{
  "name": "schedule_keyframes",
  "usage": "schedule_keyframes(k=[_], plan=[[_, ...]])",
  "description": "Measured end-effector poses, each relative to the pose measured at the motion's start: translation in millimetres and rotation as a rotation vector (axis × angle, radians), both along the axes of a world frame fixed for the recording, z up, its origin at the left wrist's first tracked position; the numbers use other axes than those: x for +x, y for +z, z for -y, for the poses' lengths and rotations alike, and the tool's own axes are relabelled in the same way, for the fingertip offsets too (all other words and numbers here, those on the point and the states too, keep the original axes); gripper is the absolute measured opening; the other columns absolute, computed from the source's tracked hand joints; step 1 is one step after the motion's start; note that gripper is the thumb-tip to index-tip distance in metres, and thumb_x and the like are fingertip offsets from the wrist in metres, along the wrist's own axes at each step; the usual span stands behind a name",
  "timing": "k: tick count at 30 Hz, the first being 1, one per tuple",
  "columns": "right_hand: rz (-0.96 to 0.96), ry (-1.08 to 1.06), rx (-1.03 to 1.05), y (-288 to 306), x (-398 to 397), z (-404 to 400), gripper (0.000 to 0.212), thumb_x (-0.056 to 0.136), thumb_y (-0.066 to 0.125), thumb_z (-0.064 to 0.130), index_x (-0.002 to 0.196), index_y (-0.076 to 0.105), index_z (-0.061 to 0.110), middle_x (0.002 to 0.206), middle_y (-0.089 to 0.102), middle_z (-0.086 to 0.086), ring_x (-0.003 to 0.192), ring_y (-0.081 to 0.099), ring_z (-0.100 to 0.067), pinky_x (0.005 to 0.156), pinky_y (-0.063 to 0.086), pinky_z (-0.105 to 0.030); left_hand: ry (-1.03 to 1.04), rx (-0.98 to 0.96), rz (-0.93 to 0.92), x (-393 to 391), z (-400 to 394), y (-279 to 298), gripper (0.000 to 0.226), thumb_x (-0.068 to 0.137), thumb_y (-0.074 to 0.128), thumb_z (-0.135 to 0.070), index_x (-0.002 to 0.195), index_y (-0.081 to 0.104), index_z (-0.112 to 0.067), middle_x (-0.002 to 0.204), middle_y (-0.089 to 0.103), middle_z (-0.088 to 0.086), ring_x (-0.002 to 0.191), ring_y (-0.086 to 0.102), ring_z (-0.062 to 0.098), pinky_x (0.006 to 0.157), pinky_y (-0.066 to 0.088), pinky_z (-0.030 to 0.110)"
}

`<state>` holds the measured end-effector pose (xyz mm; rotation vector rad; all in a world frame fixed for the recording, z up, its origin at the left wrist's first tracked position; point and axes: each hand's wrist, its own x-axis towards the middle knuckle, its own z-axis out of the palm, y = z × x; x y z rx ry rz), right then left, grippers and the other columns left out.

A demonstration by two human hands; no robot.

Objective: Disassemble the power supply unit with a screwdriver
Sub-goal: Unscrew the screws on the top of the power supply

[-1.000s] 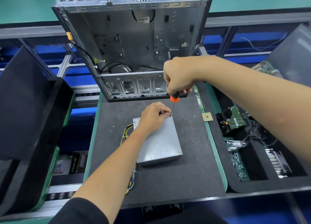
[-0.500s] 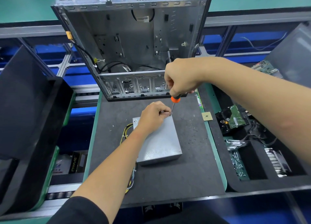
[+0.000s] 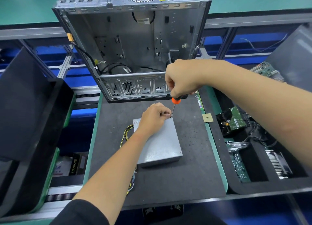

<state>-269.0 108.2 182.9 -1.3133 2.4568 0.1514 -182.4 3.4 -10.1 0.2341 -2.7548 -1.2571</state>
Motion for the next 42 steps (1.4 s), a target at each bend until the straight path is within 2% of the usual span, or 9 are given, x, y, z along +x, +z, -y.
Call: schedule_keyframes(k=[4, 13, 17, 20, 24, 27, 29, 34, 42], plan=[[-0.022, 0.050, 0.025, -2.5, -1.6, 2.9, 0.015, 0.074, 0.068, 0.028, 0.075, 0.072, 0.013, 0.068, 0.071, -0.006, 0.072, 0.069, -0.024, 0.051, 0.043, -0.023, -0.003, -0.001, -0.005, 0.9, 0.2, 2.0, 0.017, 0.085, 0.064, -0.014, 0.077, 0.068, -0.028, 0.085, 0.061, -0.011, 0.087, 0.051, 0.010, 0.073, 0.042, 0.032], [0.002, 0.036, 0.035, -3.5, -8.4, 1.9, 0.015, 0.076, 0.069, 0.030, 0.077, 0.072, 0.015, 0.071, 0.072, -0.005, 0.072, 0.069, -0.021, 0.048, 0.038, -0.020, 0.014, -0.010, 0.004, 1.5, -1.2, 3.5, 0.017, 0.086, 0.063, -0.017, 0.076, 0.068, -0.031, 0.084, 0.061, -0.012, 0.084, 0.048, 0.006, 0.068, 0.034, 0.027], [-0.030, 0.125, 0.108, 1.0, 0.5, 9.2, 0.007, 0.072, 0.072, 0.022, 0.078, 0.071, 0.017, 0.072, 0.071, -0.002, 0.072, 0.067, -0.022, 0.061, 0.056, -0.032, 0.012, -0.011, 0.009, 1.1, -1.0, 3.6, 0.015, 0.085, 0.065, -0.016, 0.077, 0.068, -0.028, 0.085, 0.061, -0.011, 0.083, 0.048, 0.007, 0.069, 0.035, 0.028], [-0.078, 0.211, 0.181, 6.3, 8.1, 18.6, 0.004, 0.072, 0.071, 0.017, 0.077, 0.070, 0.019, 0.074, 0.072, -0.004, 0.074, 0.068, -0.022, 0.061, 0.055, -0.031, 0.003, 0.013, 0.007, 1.8, -1.9, 5.0, 0.019, 0.086, 0.065, -0.017, 0.076, 0.069, -0.034, 0.088, 0.063, -0.013, 0.086, 0.050, 0.007, 0.071, 0.038, 0.029], [-0.055, 0.107, 0.192, 5.9, 18.6, 31.6, 0.011, 0.068, 0.059, 0.013, 0.069, 0.069, 0.008, 0.059, 0.068, -0.006, 0.057, 0.063, -0.020, 0.048, 0.042, -0.023, -0.005, 0.062, -0.011, 4.9, -1.8, 10.1, 0.044, 0.084, 0.067, -0.015, 0.059, 0.056, -0.049, 0.092, 0.067, -0.011, 0.097, 0.056, 0.013, 0.082, 0.047, 0.042], [-0.083, 0.022, 0.238, 5.6, 26.1, 35.7, 0.024, 0.079, 0.046, 0.016, 0.061, 0.061, 0.009, 0.036, 0.057, -0.002, 0.041, 0.052, -0.014, 0.043, 0.038, -0.021, 0.000, 0.065, -0.018, 5.4, -1.9, 10.3, 0.034, 0.084, 0.066, -0.014, 0.066, 0.060, -0.041, 0.090, 0.067, -0.009, 0.095, 0.055, 0.015, 0.083, 0.047, 0.043], [-0.115, 0.044, 0.282, 8.2, 27.6, 35.5, 0.030, 0.085, 0.043, 0.014, 0.056, 0.051, 0.011, 0.023, 0.042, 0.003, 0.048, 0.050, -0.016, 0.047, 0.037, -0.026, -0.001, 0.065, -0.016, 5.9, -1.4, 8.4, 0.021, 0.084, 0.065, -0.012, 0.073, 0.067, -0.029, 0.089, 0.066, -0.009, 0.092, 0.054, 0.015, 0.082, 0.047, 0.042], [-0.134, 0.140, 0.365, 8.2, 23.1, 33.7, 0.022, 0.083, 0.053, 0.016, 0.063, 0.059, 0.010, 0.058, 0.066, -0.006, 0.056, 0.056, -0.022, 0.050, 0.041, -0.027, -0.004, 0.050, -0.007, 5.3, 0.1, 6.5, 0.014, 0.085, 0.063, -0.012, 0.078, 0.070, -0.023, 0.088, 0.064, -0.009, 0.089, 0.051, 0.013, 0.081, 0.046, 0.039], [-0.358, 0.416, 0.300, 9.4, 14.3, 6.4, 0.026, 0.083, 0.065, 0.024, 0.062, 0.051, 0.019, 0.058, 0.046, 0.002, 0.051, 0.042, -0.016, 0.045, 0.030, -0.024, -0.025, 0.009, 0.002, 5.4, -2.5, 8.5, 0.008, 0.083, 0.068, -0.024, 0.088, 0.075, -0.026, 0.090, 0.061, -0.010, 0.094, 0.049, 0.010, 0.077, 0.042, 0.031]])
